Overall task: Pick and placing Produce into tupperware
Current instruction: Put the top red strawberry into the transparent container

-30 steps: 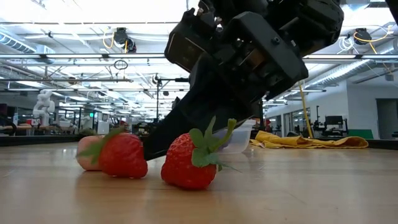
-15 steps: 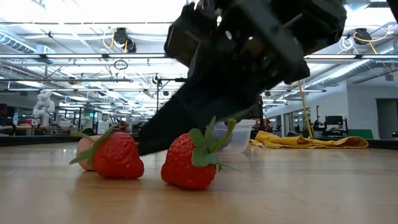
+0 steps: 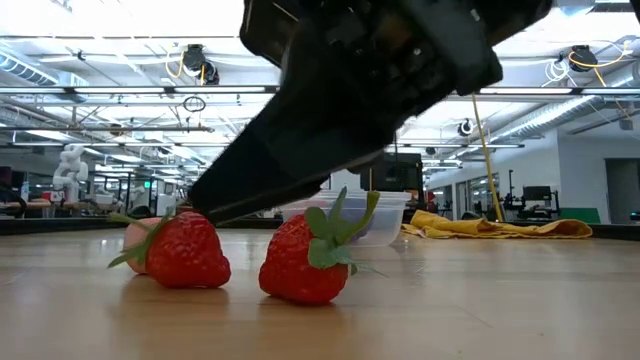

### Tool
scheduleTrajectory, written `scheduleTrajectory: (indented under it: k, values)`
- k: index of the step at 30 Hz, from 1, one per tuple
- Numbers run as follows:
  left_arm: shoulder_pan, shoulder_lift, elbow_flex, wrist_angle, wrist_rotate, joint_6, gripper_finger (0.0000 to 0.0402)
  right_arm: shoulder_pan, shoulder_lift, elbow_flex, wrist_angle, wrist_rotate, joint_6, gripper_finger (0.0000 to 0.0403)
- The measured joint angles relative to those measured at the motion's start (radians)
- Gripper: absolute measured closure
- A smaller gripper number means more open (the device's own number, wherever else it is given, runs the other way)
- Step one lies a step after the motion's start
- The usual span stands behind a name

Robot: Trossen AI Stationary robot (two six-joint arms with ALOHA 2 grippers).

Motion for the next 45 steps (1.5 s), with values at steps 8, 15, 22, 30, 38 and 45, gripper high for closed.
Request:
scheduleTrajectory:
  k: [8, 15, 22, 30, 38, 45]
  values:
    - [0.0, 0.0, 0.0, -0.009, 0.0, -0.002, 0.0206, -0.003, 0.0, 0.006, -0.015, 0.022, 0.034, 0.0151]
    - [0.0, 0.0, 0.0, -0.009, 0.0, 0.001, 0.0206, -0.001, 0.0, 0.006, -0.021, 0.021, 0.06, 0.0151]
    - [0.0, 0.0, 0.0, -0.008, 0.0, 0.001, 0.0206, 0.014, 0.0, 0.016, -0.01, 0.016, 0.09, 0.0151]
    - [0.0, 0.0, 0.0, -0.008, 0.0, 0.001, 0.0206, 0.027, 0.0, 0.031, -0.016, 0.018, 0.124, 0.0151]
    - [0.0, 0.0, 0.0, -0.008, 0.0, 0.001, 0.0206, 0.029, 0.0, 0.031, -0.024, 0.072, 0.124, 0.0151]
    - [0.0, 0.0, 0.0, -0.008, 0.0, 0.001, 0.0206, 0.027, 0.011, 0.031, -0.018, 0.073, 0.145, 0.0151]
